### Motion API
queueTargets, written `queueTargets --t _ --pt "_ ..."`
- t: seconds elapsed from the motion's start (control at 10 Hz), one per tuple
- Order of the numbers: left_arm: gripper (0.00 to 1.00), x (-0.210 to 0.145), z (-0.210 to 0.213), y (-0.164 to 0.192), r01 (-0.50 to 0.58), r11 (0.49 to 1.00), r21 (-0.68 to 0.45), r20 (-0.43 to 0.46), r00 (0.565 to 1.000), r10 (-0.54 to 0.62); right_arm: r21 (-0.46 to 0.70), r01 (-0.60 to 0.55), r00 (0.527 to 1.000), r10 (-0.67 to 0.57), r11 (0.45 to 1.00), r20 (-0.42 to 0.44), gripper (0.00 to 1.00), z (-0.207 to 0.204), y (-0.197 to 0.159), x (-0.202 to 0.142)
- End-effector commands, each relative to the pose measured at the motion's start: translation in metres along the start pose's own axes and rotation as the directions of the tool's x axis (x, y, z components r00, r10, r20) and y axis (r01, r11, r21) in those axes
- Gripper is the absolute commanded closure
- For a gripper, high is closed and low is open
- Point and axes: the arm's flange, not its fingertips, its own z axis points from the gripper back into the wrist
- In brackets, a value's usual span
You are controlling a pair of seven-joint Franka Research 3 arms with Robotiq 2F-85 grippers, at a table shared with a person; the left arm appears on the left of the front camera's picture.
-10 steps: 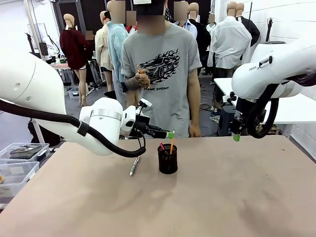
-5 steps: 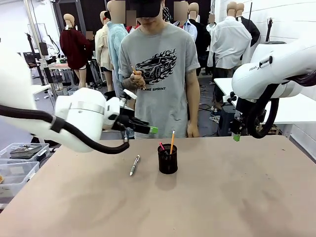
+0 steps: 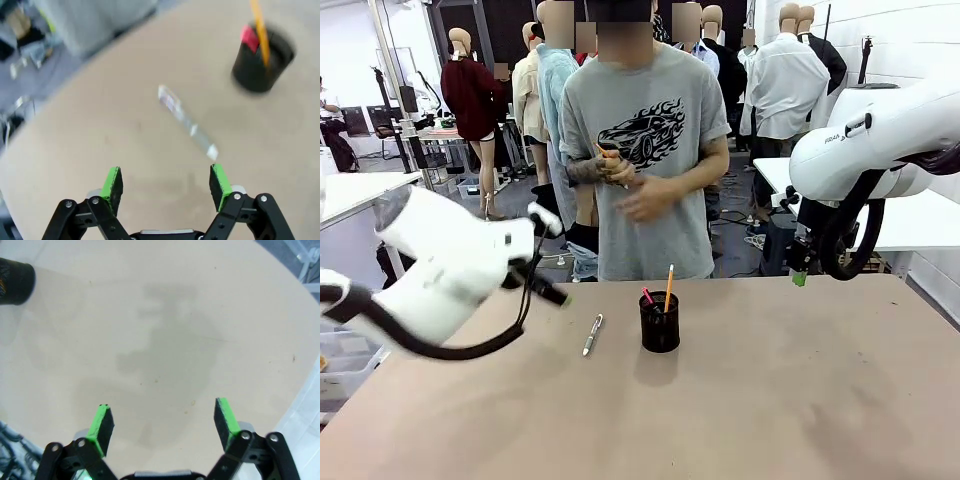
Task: Place the pens into the pen holder.
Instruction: Pick up a writing instrument from the table and place it into the Pen holder.
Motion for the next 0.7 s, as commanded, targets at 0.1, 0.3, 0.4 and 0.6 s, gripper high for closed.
queueTargets --t 0.1,0.3,0.4,0.6 --pt "0.1 0.089 0.042 0.012 -0.126 0.992 -0.013 -0.313 0.943 0.116 0.005 0.006 1.0 -0.006 1.0 0.007 0.0 -0.002 0.0 0.001" --pt "0.1 0.102 0.023 0.016 -0.135 0.99 0.047 -0.341 0.929 0.143 0.005 0.006 1.0 -0.006 1.0 0.007 0.0 -0.002 0.0 0.001" --pt "0.1 0.109 0.019 0.014 -0.134 0.989 0.067 -0.342 0.928 0.149 0.005 0.006 1.0 -0.006 1.0 0.007 0.0 -0.002 0.0 0.001" --pt "0.0 0.122 0.005 0.008 -0.138 0.988 0.069 -0.364 0.919 0.153 0.005 0.006 1.0 -0.006 1.0 0.007 0.0 -0.002 0.0 0.001"
